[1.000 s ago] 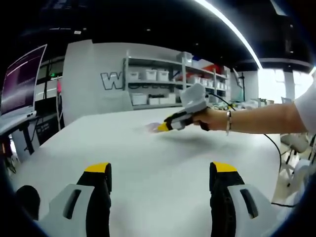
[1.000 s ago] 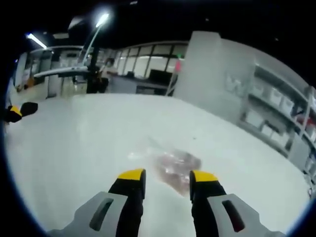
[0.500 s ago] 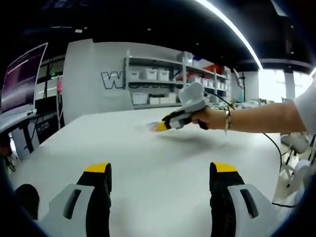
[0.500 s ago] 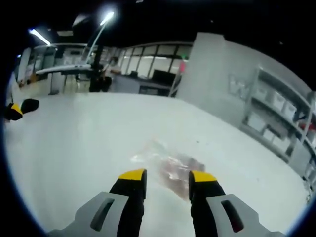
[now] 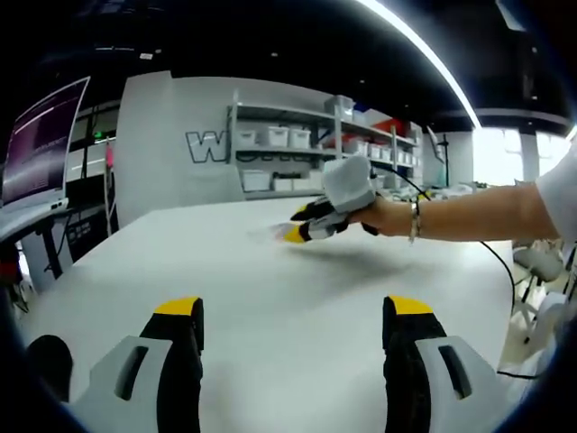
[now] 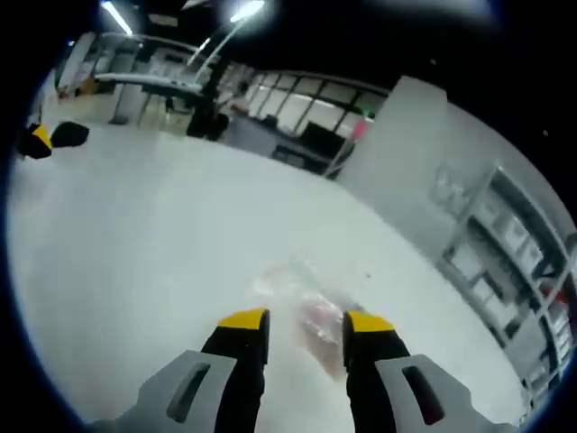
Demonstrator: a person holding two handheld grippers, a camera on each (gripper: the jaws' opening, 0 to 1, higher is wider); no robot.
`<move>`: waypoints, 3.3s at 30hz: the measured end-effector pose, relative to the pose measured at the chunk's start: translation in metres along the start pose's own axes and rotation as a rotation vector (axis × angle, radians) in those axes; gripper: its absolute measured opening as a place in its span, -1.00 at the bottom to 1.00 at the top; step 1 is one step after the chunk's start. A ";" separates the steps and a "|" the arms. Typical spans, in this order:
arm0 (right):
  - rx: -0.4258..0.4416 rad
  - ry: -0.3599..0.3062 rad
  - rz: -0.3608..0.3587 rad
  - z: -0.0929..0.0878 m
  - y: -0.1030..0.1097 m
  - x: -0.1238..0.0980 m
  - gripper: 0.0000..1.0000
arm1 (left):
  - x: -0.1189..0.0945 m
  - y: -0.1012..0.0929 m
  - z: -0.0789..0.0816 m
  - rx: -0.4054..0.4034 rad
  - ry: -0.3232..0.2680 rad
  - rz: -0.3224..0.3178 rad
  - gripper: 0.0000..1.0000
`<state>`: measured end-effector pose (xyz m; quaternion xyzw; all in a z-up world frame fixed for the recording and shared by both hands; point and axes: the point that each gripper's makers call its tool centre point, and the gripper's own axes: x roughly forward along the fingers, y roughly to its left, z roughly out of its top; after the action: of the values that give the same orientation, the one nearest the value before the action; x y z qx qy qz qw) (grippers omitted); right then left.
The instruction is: Open the resealable bag by pulling the two sides of the seal apart until the entire bag opening is separated and visibly accessible.
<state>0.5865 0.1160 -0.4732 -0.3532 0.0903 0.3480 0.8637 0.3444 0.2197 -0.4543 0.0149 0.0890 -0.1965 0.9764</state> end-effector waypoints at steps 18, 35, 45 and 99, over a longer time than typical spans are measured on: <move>-0.246 0.026 -0.026 -0.002 0.006 0.007 -0.42 | -0.002 0.006 -0.004 -0.013 -0.003 0.012 0.60; -0.289 0.036 -0.037 -0.003 0.010 0.011 -0.44 | -0.003 0.008 -0.007 -0.021 -0.005 0.012 0.60; -0.335 0.036 -0.050 0.000 0.011 0.016 -0.47 | -0.005 0.012 -0.009 -0.025 -0.004 0.019 0.60; 0.142 -0.072 -0.057 0.002 -0.027 0.020 -1.00 | -0.007 0.015 -0.007 -0.021 -0.002 0.028 0.60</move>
<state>0.6196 0.1145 -0.4647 -0.2806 0.0734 0.3285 0.8989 0.3425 0.2369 -0.4604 0.0058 0.0897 -0.1817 0.9792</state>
